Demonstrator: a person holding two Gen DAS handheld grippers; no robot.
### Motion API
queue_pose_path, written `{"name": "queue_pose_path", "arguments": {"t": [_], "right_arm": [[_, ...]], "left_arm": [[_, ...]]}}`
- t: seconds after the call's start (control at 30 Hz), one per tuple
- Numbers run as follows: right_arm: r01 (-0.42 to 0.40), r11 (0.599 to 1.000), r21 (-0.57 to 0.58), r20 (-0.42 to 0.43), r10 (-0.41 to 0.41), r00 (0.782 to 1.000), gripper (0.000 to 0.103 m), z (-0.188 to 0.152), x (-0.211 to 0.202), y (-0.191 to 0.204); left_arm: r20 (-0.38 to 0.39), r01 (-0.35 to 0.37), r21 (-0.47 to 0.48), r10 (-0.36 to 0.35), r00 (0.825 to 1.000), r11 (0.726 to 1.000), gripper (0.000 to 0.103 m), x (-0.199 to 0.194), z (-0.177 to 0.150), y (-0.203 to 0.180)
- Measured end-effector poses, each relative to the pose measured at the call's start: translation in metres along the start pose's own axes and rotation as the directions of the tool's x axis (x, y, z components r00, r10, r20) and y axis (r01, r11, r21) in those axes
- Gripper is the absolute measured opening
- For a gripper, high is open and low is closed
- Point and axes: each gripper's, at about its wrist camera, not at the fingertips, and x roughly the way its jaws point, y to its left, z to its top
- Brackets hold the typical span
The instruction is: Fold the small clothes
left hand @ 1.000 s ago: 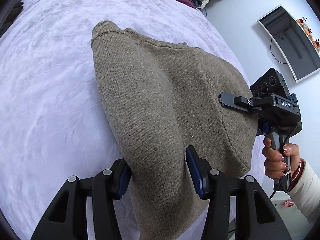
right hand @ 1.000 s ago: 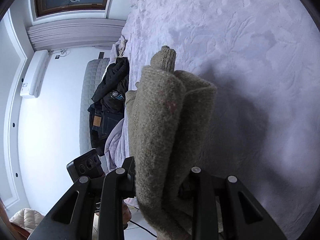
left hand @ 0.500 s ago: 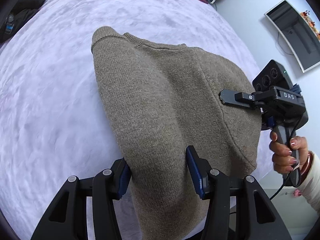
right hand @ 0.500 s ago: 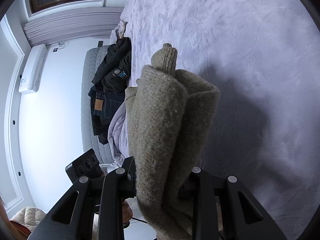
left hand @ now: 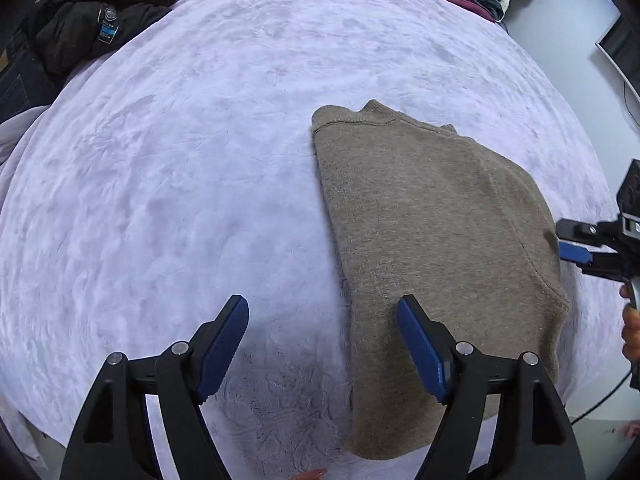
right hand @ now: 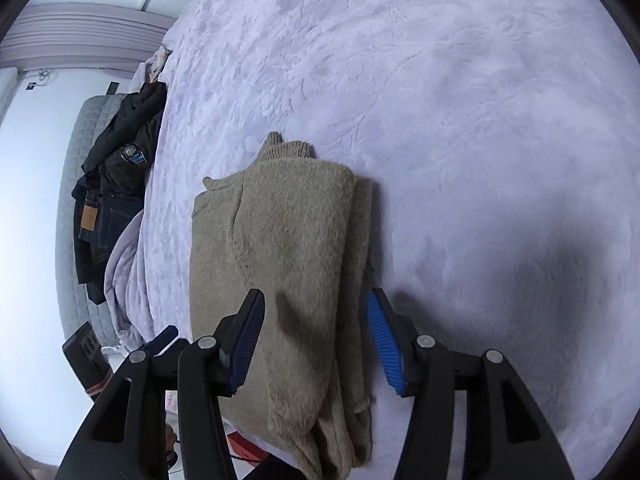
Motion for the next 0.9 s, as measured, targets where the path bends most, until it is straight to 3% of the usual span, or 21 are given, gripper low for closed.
{"name": "queue_pose_path", "arguments": {"t": [0.03, 0.07, 0.23, 0.3, 0.33, 0.37, 0.43, 0.53, 0.67, 0.8, 0.9], "right_arm": [[-0.004, 1.0, -0.002, -0.003, 0.004, 1.0, 0.058, -0.008, -0.005, 0.002], [-0.008, 1.0, -0.005, -0.005, 0.008, 1.0, 0.058, -0.015, -0.008, 0.003], [-0.044, 0.999, -0.023, -0.057, 0.042, 0.997, 0.058, -0.058, -0.002, 0.013], [-0.03, 0.999, -0.044, -0.079, 0.027, 0.996, 0.056, -0.068, 0.008, 0.016], [-0.01, 0.998, -0.063, -0.082, 0.005, 0.997, 0.041, -0.069, 0.012, 0.02], [0.02, 0.995, -0.094, -0.075, -0.027, 0.997, 0.013, -0.069, 0.013, 0.026], [0.089, 0.983, -0.161, -0.031, -0.095, 0.995, 0.013, -0.071, 0.008, 0.037], [0.18, 0.965, -0.19, 0.027, -0.178, 0.984, 0.013, -0.078, -0.004, 0.037], [0.281, 0.943, -0.177, -0.016, -0.289, 0.957, 0.012, -0.094, 0.016, 0.001], [0.24, 0.965, -0.103, 0.002, -0.241, 0.97, 0.012, -0.104, 0.011, -0.016], [0.254, 0.965, -0.066, 0.016, -0.253, 0.967, 0.028, -0.106, -0.002, -0.018]], "left_arm": [[-0.004, -0.01, -0.006, 0.01, 1.0, 1.0, 0.088, 0.006, 0.005, -0.012], [-0.006, -0.02, -0.01, 0.02, 1.0, 1.0, 0.103, 0.008, 0.005, -0.013], [0.008, -0.076, -0.01, 0.076, 0.997, 0.997, 0.103, 0.016, 0.007, -0.027], [0.002, -0.047, -0.02, 0.047, 0.999, 0.999, 0.103, 0.014, 0.007, -0.028], [-0.003, -0.034, -0.027, 0.034, 0.999, 0.999, 0.103, 0.014, 0.008, -0.029], [-0.007, -0.022, -0.033, 0.022, 1.0, 0.999, 0.103, 0.013, 0.009, -0.029], [0.007, -0.022, -0.043, 0.023, 1.0, 0.999, 0.103, 0.008, 0.009, -0.027], [0.032, -0.092, -0.047, 0.093, 0.995, 0.995, 0.103, 0.007, 0.006, -0.028], [0.003, -0.102, -0.069, 0.103, 0.995, 0.992, 0.103, 0.016, 0.0, -0.025], [0.018, -0.136, -0.058, 0.137, 0.99, 0.989, 0.103, 0.012, -0.004, -0.025], [0.006, -0.141, -0.038, 0.142, 0.99, 0.989, 0.103, 0.013, -0.005, -0.027]]}}
